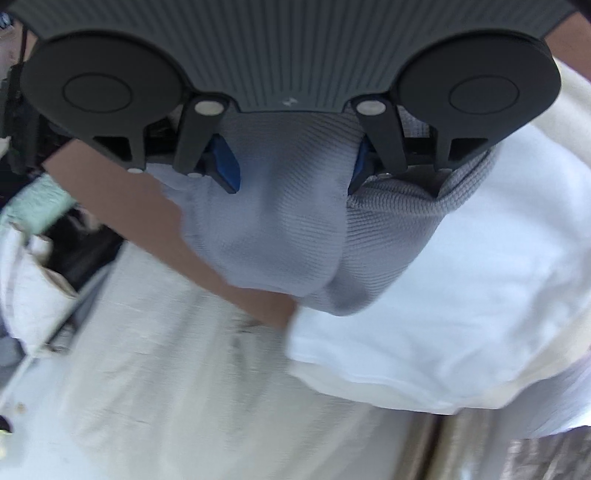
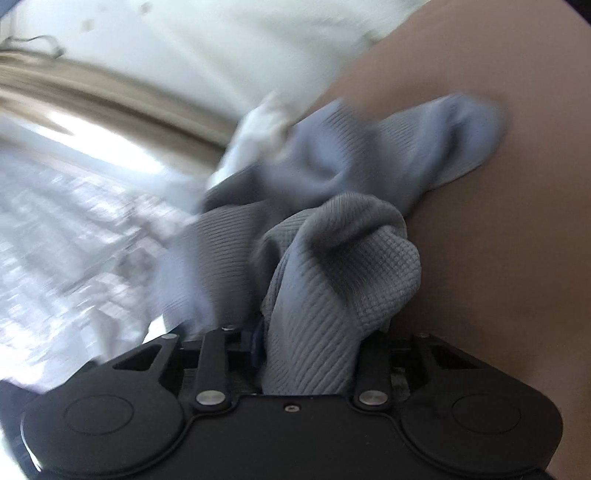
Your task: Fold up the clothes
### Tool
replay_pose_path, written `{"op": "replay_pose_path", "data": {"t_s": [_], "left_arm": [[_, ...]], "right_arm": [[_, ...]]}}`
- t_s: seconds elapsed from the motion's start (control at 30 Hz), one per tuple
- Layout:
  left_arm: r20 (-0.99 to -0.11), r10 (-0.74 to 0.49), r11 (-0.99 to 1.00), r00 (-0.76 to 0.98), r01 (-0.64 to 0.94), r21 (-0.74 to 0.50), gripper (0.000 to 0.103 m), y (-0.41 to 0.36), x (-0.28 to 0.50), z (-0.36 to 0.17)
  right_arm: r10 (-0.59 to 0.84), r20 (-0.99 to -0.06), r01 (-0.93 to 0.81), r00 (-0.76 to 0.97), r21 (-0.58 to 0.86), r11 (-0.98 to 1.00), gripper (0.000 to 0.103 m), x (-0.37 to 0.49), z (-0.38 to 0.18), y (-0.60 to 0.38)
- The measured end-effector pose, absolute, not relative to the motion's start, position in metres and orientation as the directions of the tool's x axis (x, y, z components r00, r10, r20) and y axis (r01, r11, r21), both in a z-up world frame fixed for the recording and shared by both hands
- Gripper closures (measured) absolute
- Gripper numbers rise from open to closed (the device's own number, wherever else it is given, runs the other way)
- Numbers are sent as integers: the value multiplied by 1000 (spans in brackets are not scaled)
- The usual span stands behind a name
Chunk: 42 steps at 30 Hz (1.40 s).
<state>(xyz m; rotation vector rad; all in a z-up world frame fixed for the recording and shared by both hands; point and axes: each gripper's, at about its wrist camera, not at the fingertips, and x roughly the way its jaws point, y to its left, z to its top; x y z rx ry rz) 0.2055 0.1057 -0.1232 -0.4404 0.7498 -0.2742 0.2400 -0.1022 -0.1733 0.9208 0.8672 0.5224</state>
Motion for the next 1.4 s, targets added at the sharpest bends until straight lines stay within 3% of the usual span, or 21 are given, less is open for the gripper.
{"op": "replay_pose_path", "data": {"t_s": [0.3, 0.53, 0.7, 0.83, 1.0, 1.07, 1.1, 1.17, 1.27, 1.37, 1.4], "left_arm": [[-509, -523, 821, 683, 245, -515, 46, 69, 165, -90], [-473, -627, 764, 619, 373, -526, 46, -11, 130, -28], [-381, -677, 721, 629, 464, -514, 46, -85, 87, 17], [-377, -655, 750, 655, 500, -434, 46, -146, 64, 36], [-416, -623, 781, 662, 507, -364, 46, -201, 85, 45], [-424, -585, 810, 691, 480, -337, 45, -217, 100, 43], [-427, -566, 824, 705, 466, -323, 44, -224, 108, 42], [-432, -526, 850, 732, 436, -296, 31, -240, 124, 40], [-437, -465, 885, 770, 390, -254, 29, -263, 147, 37], [-538, -449, 892, 713, 386, -234, 29, -273, 152, -1], [-571, -443, 894, 691, 385, -228, 29, -275, 154, -14]], "right_arm": [[780, -353, -57, 517, 895, 443, 66, 218, -149, -136], [769, -412, -187, 489, 811, 554, 67, 171, -77, -198], [714, -392, -285, 579, 724, 629, 70, 120, -13, -265], [658, -301, -375, 690, 630, 681, 71, 81, 4, -319], [635, -198, -367, 746, 675, 641, 74, 76, -18, -385], [563, -158, -354, 811, 633, 688, 76, 68, -15, -404], [518, -133, -344, 845, 605, 718, 76, 64, -13, -412], [392, -128, -262, 911, 555, 790, 76, 63, -9, -435], [72, -318, 73, 945, 420, 904, 69, 78, -21, -484], [-221, -515, 352, 828, 171, 920, 65, 104, -58, -516], [-244, -560, 396, 792, 167, 903, 65, 107, -69, -528]]}}
